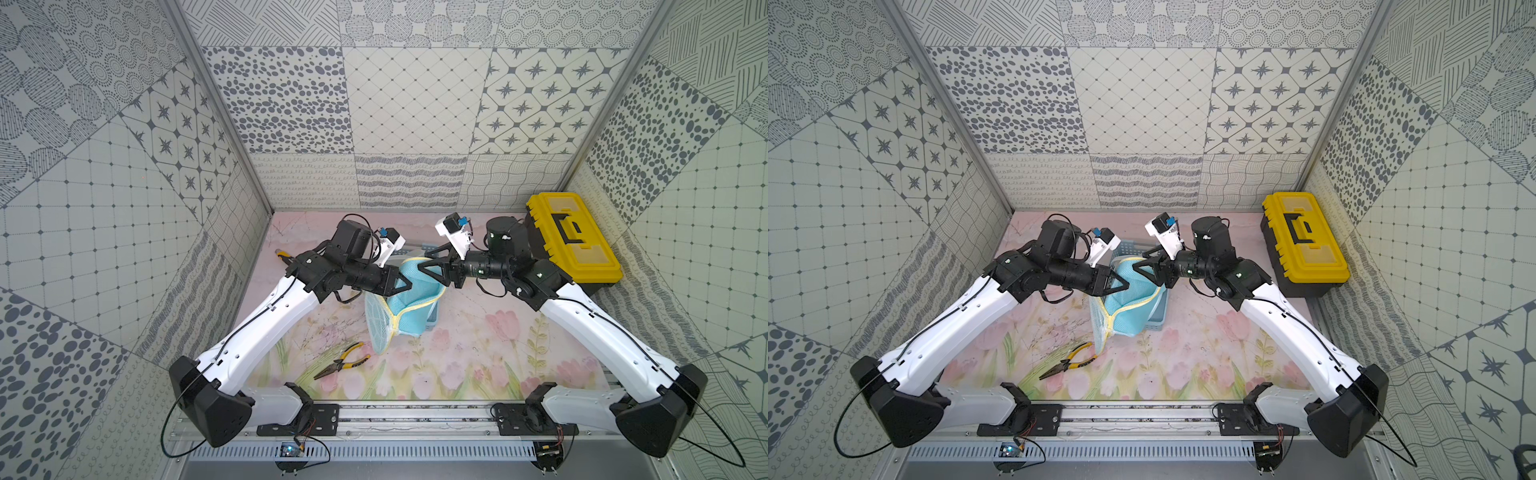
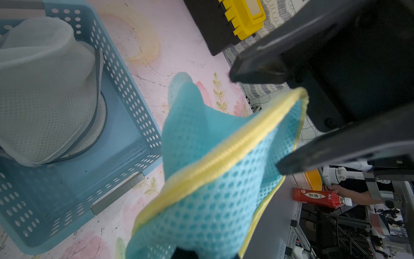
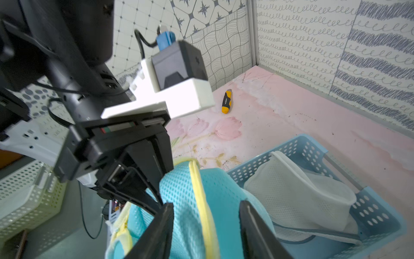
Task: Turn the laundry bag inside out
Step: Turn over the laundry bag.
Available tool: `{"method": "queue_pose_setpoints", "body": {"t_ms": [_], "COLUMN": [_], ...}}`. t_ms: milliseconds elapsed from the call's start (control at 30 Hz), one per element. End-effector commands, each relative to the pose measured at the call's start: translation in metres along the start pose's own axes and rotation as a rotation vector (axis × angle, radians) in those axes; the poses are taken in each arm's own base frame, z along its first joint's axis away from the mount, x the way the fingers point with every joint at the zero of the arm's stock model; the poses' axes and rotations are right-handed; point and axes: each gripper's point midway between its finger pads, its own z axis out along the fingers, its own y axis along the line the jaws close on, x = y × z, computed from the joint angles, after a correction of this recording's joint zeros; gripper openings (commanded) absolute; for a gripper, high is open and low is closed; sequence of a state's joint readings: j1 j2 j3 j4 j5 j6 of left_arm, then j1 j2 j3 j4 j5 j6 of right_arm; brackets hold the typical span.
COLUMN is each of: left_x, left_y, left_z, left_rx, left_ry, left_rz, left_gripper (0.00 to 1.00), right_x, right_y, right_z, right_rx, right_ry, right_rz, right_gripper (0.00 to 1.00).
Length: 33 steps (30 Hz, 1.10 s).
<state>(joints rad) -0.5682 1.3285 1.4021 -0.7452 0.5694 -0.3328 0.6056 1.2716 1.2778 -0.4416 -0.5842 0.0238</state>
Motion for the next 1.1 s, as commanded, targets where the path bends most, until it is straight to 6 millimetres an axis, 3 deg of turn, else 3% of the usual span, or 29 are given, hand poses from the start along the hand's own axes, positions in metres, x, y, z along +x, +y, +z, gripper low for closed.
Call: {"method": "queue_pose_setpoints", "body": {"t_ms": [0, 67, 133, 233, 333, 567, 833, 933, 1000, 1067], "left_x": [0.001, 0.003, 0.006, 0.009, 0.01, 0.0, 0.017, 0.018, 0.02, 0.022], "left_y": [-0.011, -0.01, -0.009, -0.007, -0.006, -0.01, -0.005, -0.008, -0.015, -0.02], "left_z": [-0.004, -0.002, 0.0, 0.003, 0.001, -0.01, -0.009, -0.015, -0.018, -0.019], "left_rx": [0.039, 0.041, 0.048, 0.048, 0.031, 0.022, -0.002, -0.001, 0.026, 0.06], "left_ry": [0.01, 0.021, 0.037, 0.048, 0.039, -0.033, 0.054, 0.047, 0.051, 0.056], "left_rz": [0.035, 0.026, 0.011, -0.005, -0.006, 0.031, 0.029, 0.05, 0.068, 0.085], "left_gripper": [0.0, 0.0, 0.0, 0.0, 0.0, 0.0, 0.0, 0.0, 0.0, 0.0], "right_x": [-0.017, -0.037, -0.052, -0.053, -0.043, -0.008, 0.01, 0.017, 0.014, 0.018], "right_y": [0.0, -0.014, -0.052, -0.104, -0.129, -0.154, -0.182, -0.188, -0.179, -0.174], "right_z": [-0.001, -0.005, -0.019, -0.039, -0.044, -0.045, -0.079, -0.085, -0.069, -0.063], "right_rx": [0.04, 0.165, 0.407, 0.727, 0.872, 0.966, 1.07, 1.028, 0.83, 0.779], "right_ry": [-0.036, -0.132, -0.224, -0.235, -0.188, -0.129, -0.116, -0.127, -0.149, -0.135], "right_rz": [-0.047, -0.034, 0.021, 0.067, 0.081, 0.178, 0.246, 0.309, 0.332, 0.341], "right_gripper": [0.0, 0.0, 0.0, 0.0, 0.0, 0.0, 0.0, 0.0, 0.0, 0.0]}}
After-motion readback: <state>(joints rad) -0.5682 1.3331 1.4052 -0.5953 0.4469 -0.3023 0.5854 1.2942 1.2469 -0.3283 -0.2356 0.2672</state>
